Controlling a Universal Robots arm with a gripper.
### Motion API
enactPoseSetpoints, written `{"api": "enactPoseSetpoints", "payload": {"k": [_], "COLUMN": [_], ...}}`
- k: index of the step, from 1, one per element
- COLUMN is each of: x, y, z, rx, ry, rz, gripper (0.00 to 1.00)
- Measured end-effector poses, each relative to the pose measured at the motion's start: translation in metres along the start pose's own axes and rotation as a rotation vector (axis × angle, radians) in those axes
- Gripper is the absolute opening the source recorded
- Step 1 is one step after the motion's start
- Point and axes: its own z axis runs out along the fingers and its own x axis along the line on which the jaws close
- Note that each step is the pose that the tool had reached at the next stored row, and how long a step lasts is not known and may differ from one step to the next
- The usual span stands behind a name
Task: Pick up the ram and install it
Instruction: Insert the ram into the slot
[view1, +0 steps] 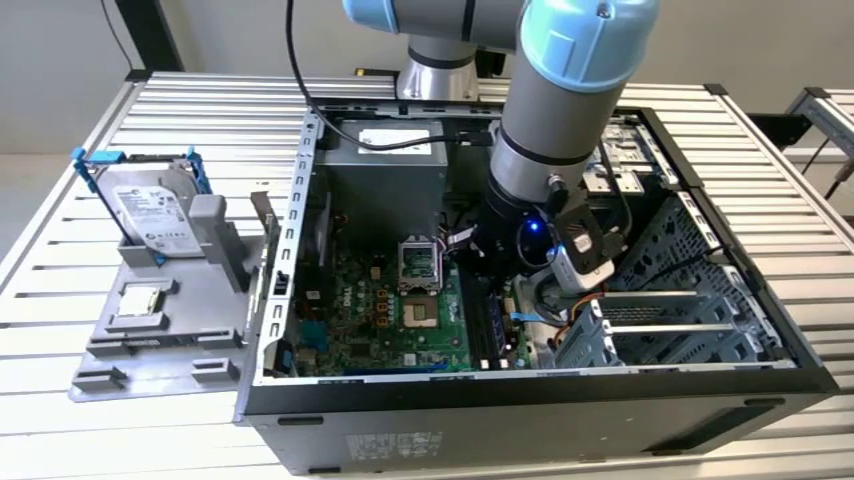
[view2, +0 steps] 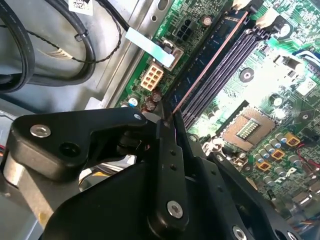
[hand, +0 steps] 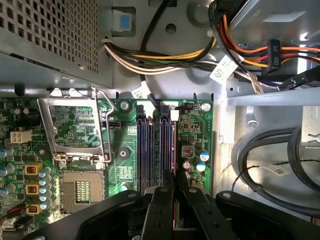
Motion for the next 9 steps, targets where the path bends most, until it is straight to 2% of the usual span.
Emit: {"api": "enactPoseSetpoints", "payload": {"k": [3, 4, 7, 8, 9], "x": [0.0000, 0.0000, 0.0000, 0.0000, 0.0000], "y": [0.0000, 0.0002, 0.0001, 0.0000, 0.0001], "z": [0.0002, 0.0008, 0.0005, -0.0011, -0.0057], "rx": [0.0000, -0.0014, -0.0002, 0.0002, 0.0004], "ry": [0.0000, -0.0002, -0.0001, 0.0001, 0.0001], "rz": [0.000, 0.000, 0.000, 0.000, 0.000], "gripper": [0.00, 1.00, 1.00, 1.00, 1.00]}}
